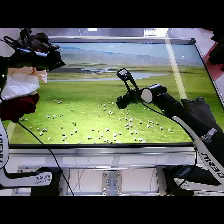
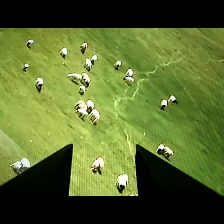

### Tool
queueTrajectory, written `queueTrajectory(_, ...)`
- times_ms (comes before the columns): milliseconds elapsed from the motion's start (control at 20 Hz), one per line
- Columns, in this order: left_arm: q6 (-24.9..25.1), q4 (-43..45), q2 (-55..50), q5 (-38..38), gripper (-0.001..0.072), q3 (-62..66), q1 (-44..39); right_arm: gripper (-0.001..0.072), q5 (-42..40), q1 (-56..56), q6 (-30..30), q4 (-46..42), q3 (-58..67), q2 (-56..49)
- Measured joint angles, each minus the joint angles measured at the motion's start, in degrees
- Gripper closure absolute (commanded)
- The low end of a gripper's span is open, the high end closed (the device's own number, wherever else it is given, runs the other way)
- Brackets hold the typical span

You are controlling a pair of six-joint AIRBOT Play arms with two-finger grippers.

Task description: Fold the shirts.

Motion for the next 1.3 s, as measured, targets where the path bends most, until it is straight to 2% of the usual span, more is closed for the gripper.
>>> queueTrajectory(1300, 0.02, 0.04, -0.09, -0.26, 0.0689, 0.00, 0.00, 0.0265, -1.36, 0.00, 0.20, 0.59, -0.13, 0.00)
